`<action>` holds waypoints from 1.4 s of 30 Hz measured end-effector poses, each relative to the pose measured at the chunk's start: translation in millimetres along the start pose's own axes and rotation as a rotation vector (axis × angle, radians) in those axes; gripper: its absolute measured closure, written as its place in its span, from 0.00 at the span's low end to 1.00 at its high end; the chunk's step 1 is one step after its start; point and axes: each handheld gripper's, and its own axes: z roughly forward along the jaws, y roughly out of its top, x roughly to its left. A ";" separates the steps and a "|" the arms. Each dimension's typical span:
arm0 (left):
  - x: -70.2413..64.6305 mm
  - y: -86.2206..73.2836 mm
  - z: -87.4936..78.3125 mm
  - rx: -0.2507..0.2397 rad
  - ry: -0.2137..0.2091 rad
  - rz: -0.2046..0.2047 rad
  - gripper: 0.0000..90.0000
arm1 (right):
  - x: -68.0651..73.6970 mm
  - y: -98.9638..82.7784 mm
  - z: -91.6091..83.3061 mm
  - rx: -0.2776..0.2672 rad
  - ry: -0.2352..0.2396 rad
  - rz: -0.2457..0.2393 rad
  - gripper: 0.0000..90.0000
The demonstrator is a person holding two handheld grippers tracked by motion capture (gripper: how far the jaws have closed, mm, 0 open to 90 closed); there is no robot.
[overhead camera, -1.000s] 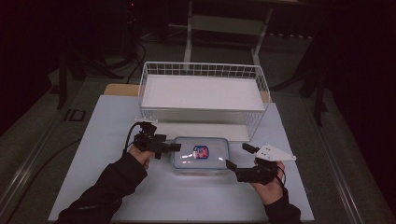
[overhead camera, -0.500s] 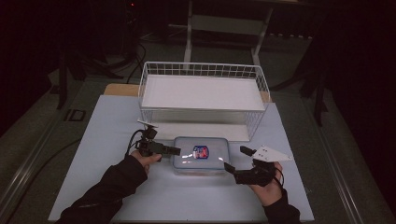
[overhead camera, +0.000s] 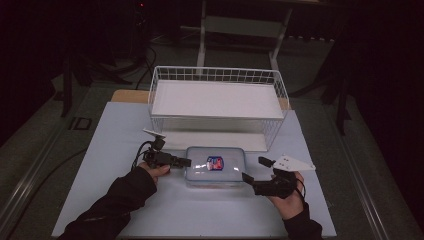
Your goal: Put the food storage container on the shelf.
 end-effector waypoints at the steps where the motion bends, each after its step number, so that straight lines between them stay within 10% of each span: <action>1: -0.7 -0.3 -0.8 -0.001 -0.003 0.009 0.55 | 0.0 0.0 0.0 0.000 0.000 0.000 0.14; 25: -31.7 -25.6 -12.0 -0.034 0.040 0.285 0.64 | -48.2 -22.0 27.8 0.162 0.233 0.343 0.37; 42: -49.2 -38.0 -12.4 -0.049 0.099 0.336 0.65 | -48.1 -24.3 25.7 0.223 0.319 0.388 0.58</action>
